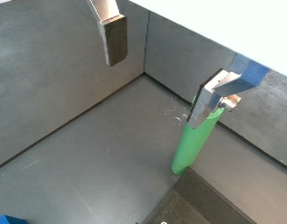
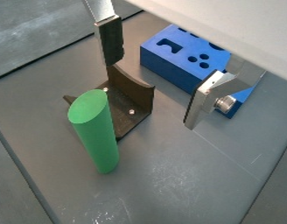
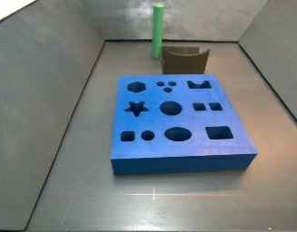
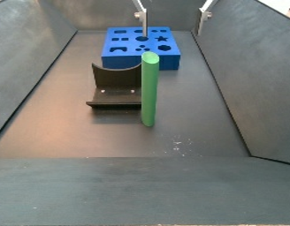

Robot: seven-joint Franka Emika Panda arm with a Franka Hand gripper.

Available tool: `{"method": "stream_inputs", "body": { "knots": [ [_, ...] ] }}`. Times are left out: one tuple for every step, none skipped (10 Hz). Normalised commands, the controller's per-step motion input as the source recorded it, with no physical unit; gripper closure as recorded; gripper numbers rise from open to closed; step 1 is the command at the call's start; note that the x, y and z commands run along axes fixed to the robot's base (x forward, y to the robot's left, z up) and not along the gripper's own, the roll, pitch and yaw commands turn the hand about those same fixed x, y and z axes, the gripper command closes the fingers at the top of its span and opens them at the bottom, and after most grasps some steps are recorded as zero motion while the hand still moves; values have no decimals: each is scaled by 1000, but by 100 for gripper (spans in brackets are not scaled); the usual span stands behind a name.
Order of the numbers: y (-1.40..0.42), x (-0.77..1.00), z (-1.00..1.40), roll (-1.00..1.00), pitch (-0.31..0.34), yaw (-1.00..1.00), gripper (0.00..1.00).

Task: Pick up the oval object. Move up. Move to above the board. Insert the oval object.
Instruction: Pick up the oval object.

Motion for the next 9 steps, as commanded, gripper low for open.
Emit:
{"method": "stream_inputs", "body": {
  "knots": [
    [0, -31, 0, 0, 0, 0, 0],
    [343, 529, 0, -9, 40, 283, 0],
    [437, 383, -140, 0, 0, 431, 0],
    [431, 511, 0, -130, 0, 320, 0],
    [414, 711, 0, -226, 0, 123, 0],
    [494, 860, -80, -199, 34, 0, 0],
    [400, 874, -454, -29, 147, 0, 0],
    [189, 523, -709, 11, 0, -163, 0],
    [0, 274, -826, 147, 0, -157, 0]
  ]
}}
